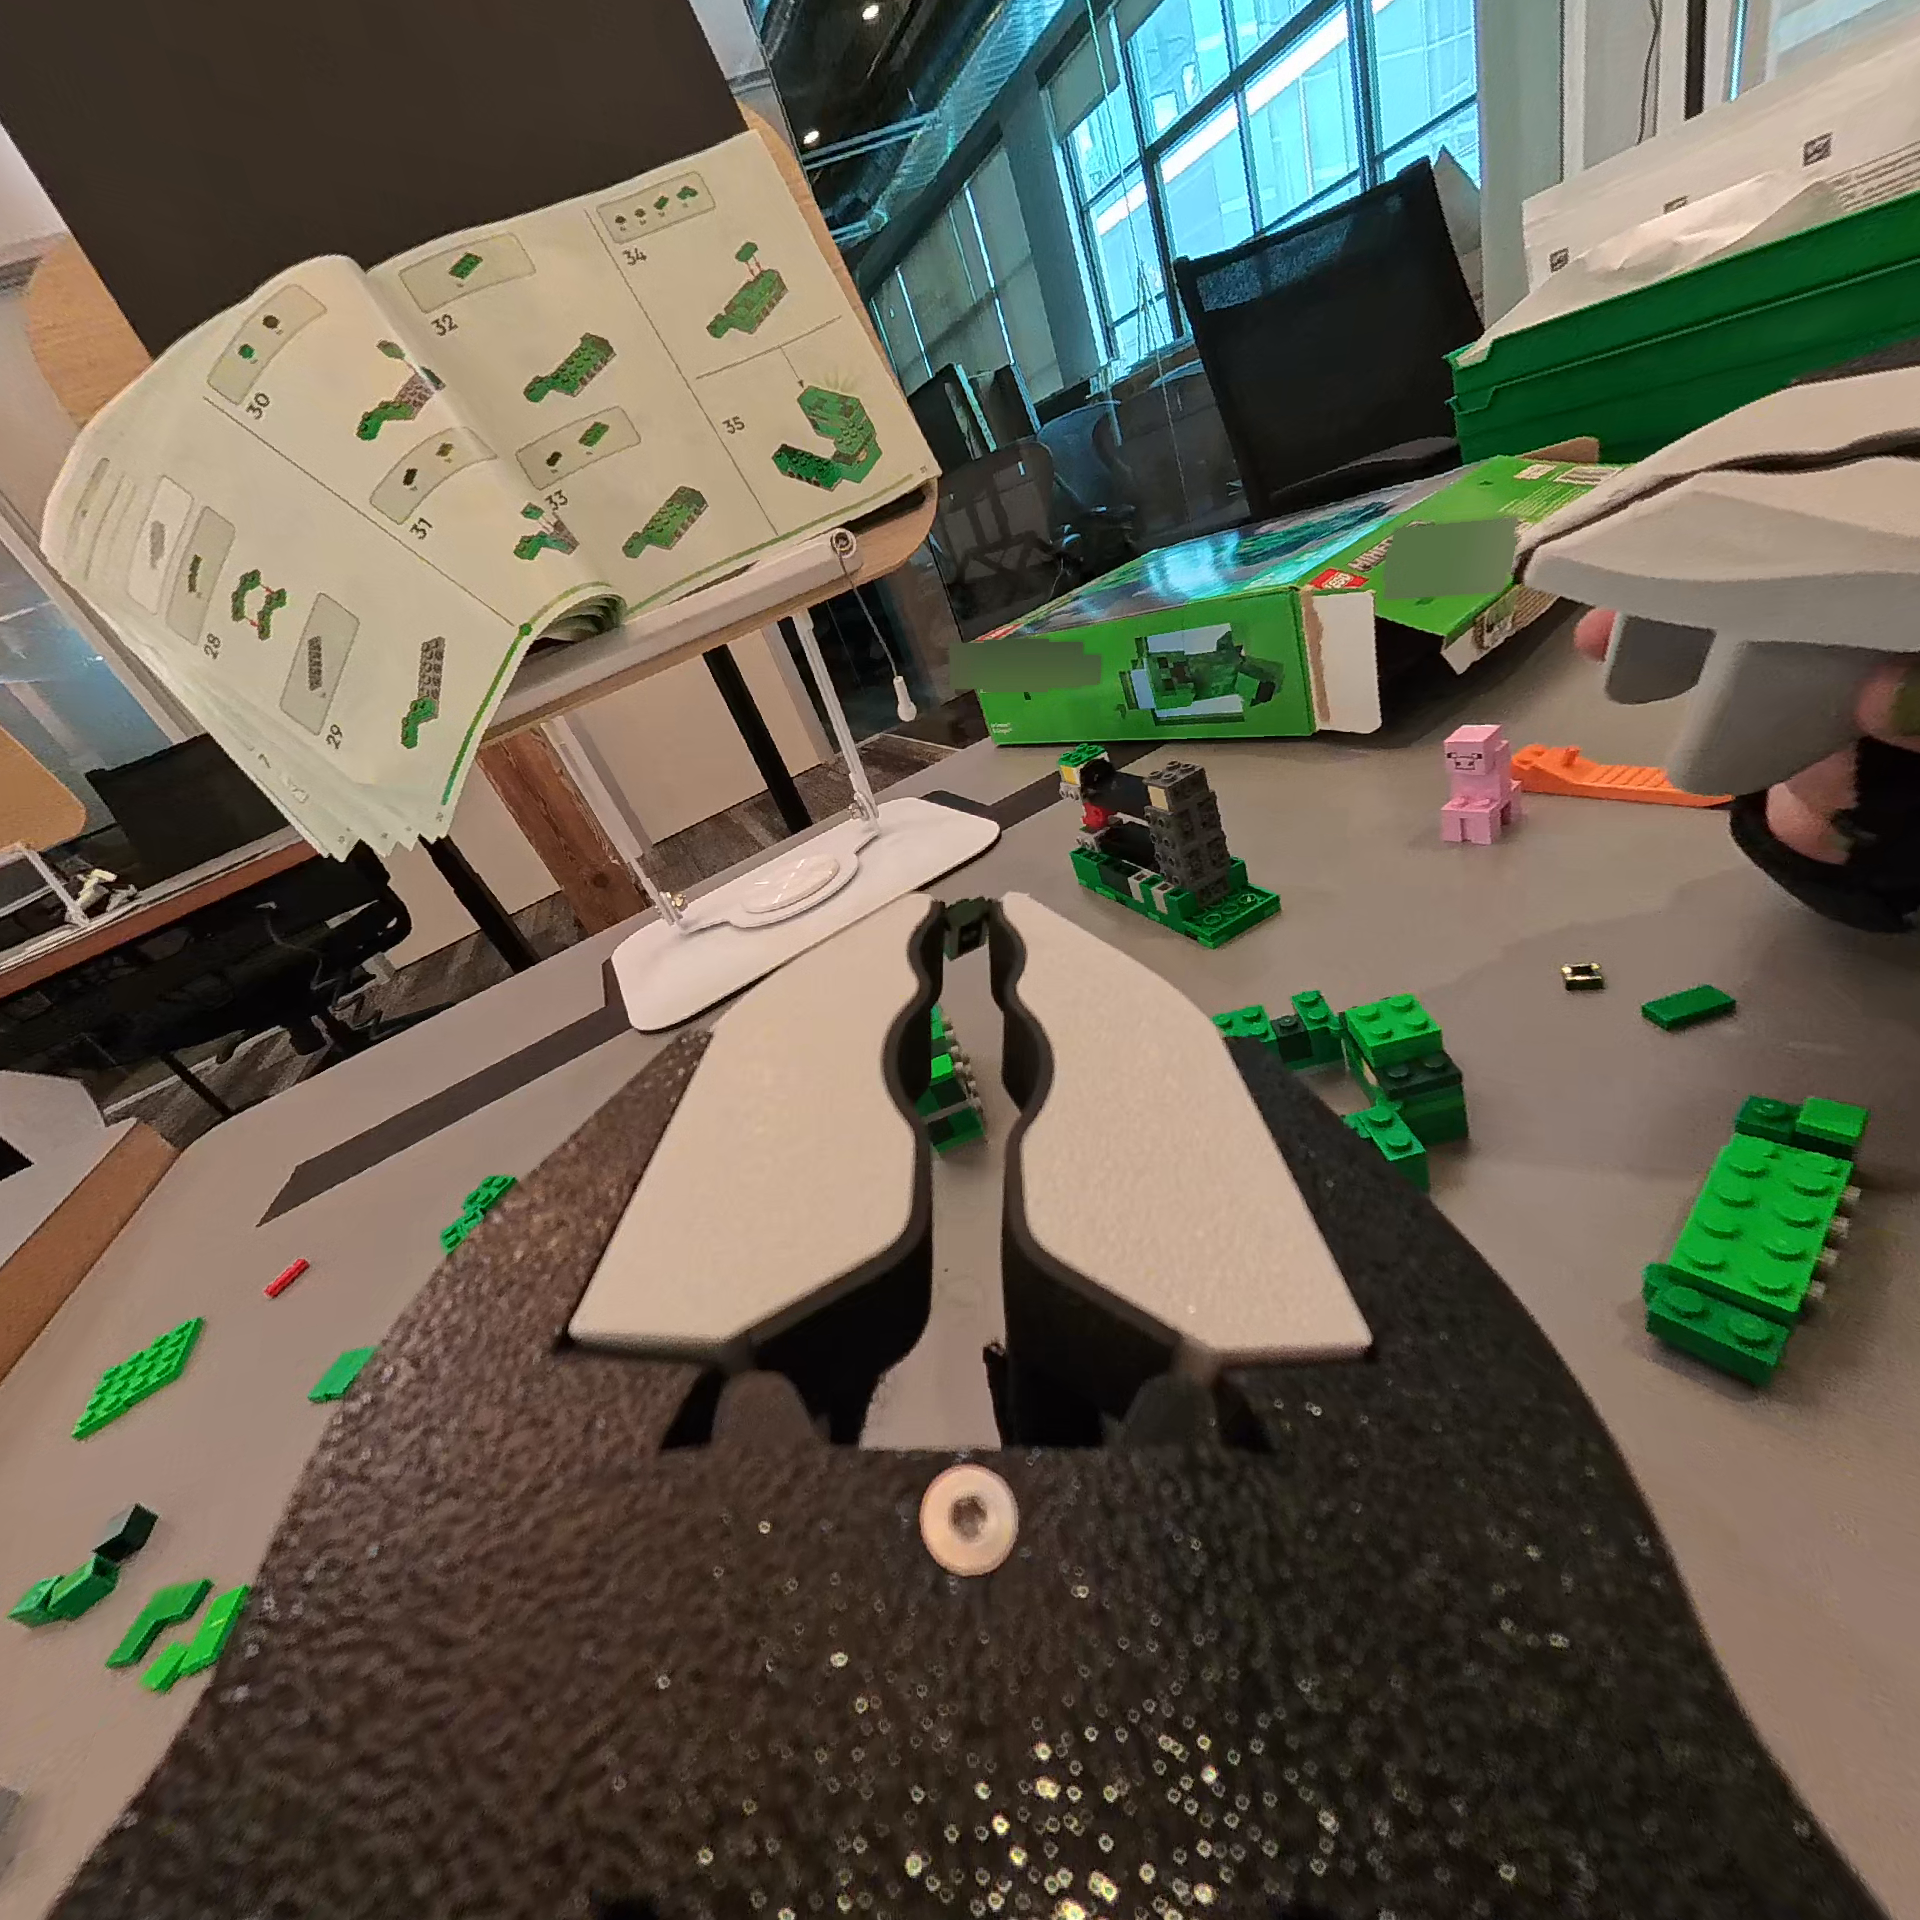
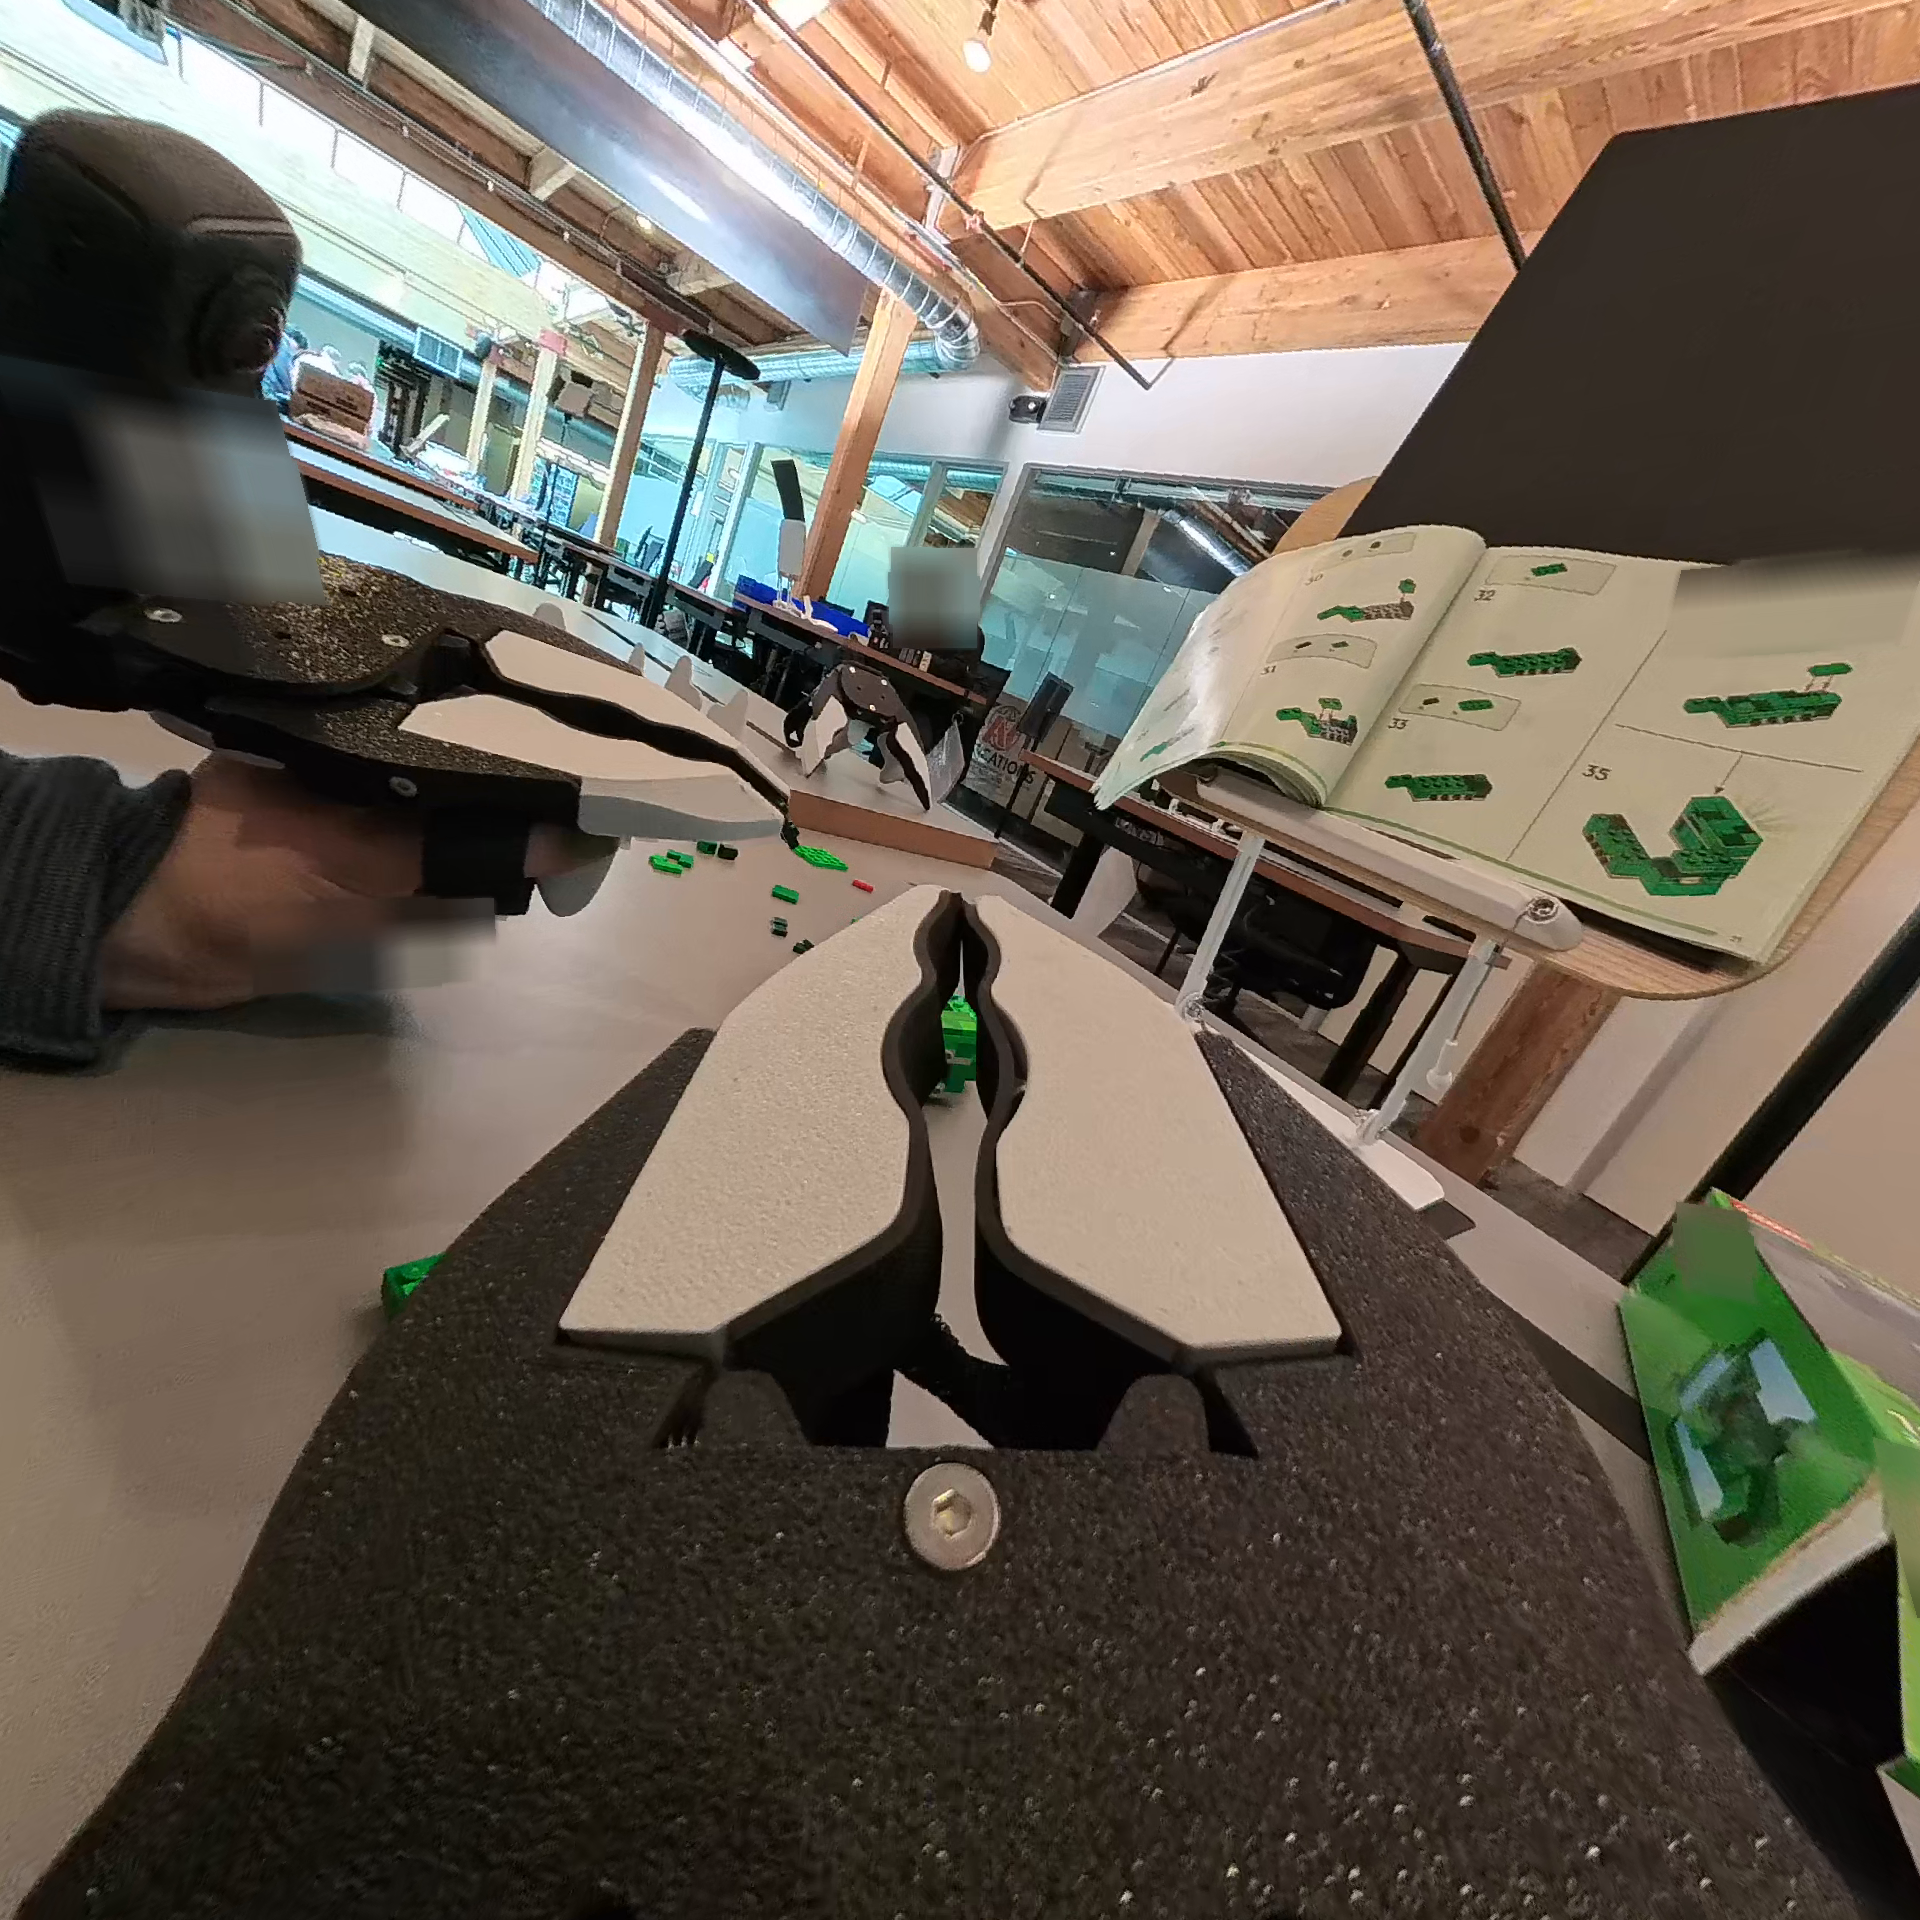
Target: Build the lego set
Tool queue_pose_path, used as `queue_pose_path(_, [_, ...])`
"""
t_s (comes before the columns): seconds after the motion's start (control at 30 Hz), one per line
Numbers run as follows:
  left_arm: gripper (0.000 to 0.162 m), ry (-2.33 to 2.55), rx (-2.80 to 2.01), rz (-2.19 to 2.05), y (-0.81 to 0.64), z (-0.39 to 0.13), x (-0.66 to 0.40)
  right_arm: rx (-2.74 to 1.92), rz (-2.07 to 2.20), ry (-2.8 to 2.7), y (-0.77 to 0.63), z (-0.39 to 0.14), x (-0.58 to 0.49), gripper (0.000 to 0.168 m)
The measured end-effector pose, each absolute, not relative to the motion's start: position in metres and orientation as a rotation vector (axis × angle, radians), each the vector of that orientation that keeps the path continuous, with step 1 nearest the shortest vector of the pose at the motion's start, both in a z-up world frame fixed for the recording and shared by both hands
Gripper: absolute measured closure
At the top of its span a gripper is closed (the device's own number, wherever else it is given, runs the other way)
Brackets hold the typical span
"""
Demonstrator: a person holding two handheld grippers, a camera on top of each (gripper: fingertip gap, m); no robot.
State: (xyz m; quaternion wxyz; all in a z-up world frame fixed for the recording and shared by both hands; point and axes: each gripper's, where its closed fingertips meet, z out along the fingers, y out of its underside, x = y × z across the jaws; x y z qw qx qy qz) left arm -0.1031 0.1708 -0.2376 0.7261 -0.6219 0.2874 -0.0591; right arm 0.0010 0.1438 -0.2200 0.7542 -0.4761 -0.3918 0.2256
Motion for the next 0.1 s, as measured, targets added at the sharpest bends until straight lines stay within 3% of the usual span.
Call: queue_pose_path(0.1, [0.154,0.640,-1.372,-0.130,0.1706,-0.2381,-0.1022,-1.033,0.495,-0.863,0.1423,-0.2201,0.0001,0.168])
